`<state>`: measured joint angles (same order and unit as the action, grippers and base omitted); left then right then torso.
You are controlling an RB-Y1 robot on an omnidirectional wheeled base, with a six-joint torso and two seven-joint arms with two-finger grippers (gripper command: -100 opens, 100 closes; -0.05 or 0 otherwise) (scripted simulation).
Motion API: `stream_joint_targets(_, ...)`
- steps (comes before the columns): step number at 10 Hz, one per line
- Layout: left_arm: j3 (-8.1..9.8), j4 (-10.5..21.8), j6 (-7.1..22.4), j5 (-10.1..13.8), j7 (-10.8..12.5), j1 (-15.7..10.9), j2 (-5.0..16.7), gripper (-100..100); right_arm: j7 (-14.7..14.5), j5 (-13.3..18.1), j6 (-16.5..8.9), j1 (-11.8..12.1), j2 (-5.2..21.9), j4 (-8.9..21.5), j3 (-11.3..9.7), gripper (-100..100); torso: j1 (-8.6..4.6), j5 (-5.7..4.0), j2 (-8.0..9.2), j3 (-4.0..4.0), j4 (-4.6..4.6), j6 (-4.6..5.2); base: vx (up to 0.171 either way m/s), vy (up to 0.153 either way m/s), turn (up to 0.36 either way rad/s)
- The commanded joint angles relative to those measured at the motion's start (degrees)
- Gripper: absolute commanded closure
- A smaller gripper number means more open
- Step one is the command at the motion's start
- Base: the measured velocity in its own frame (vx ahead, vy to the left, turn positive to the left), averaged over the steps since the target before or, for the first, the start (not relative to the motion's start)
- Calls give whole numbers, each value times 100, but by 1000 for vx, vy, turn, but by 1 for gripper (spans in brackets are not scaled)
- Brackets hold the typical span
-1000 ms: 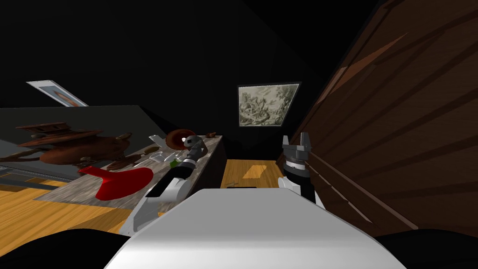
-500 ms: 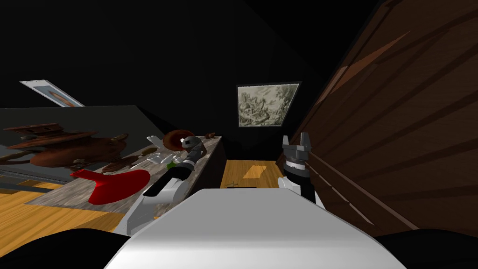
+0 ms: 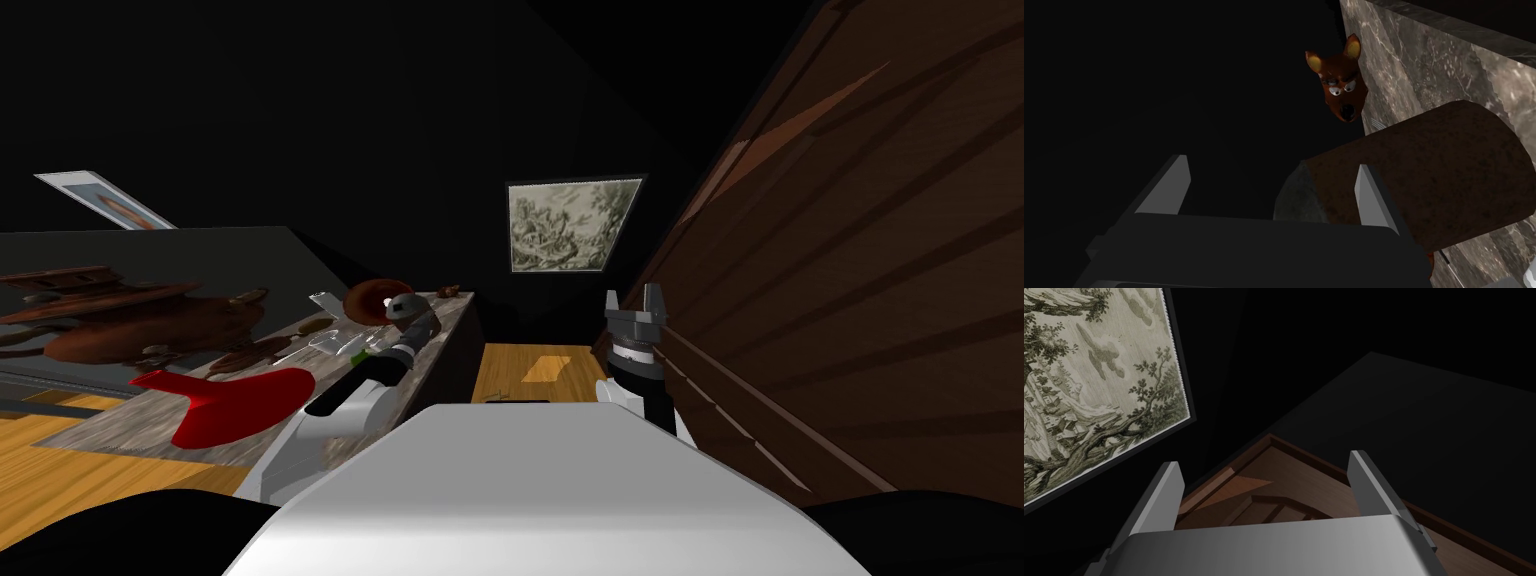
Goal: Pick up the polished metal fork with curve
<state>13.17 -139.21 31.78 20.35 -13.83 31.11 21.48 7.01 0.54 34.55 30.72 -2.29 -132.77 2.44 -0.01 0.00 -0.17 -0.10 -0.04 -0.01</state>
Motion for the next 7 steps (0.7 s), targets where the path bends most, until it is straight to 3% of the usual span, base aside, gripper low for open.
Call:
stream_joint_targets(1, 13, 3, 241, 25, -13, 29, 17, -100, 0, 0, 0, 0, 0, 0, 0, 0, 0, 0, 0, 0, 0, 0, 29, -5, -5)
stream_joint_targets(2, 106, -9, 443, 127, -67, 59, 87, -100, 0, 0, 0, 0, 0, 0, 0, 0, 0, 0, 5, 2, 1, 0, 49, -9, 8)
stream_joint_targets(7, 198, -13, 1155, 225, -117, 88, 153, -100, 0, 0, 0, 0, 0, 0, 0, 0, 0, 0, -6, -4, -2, 0, 46, -6, 6)
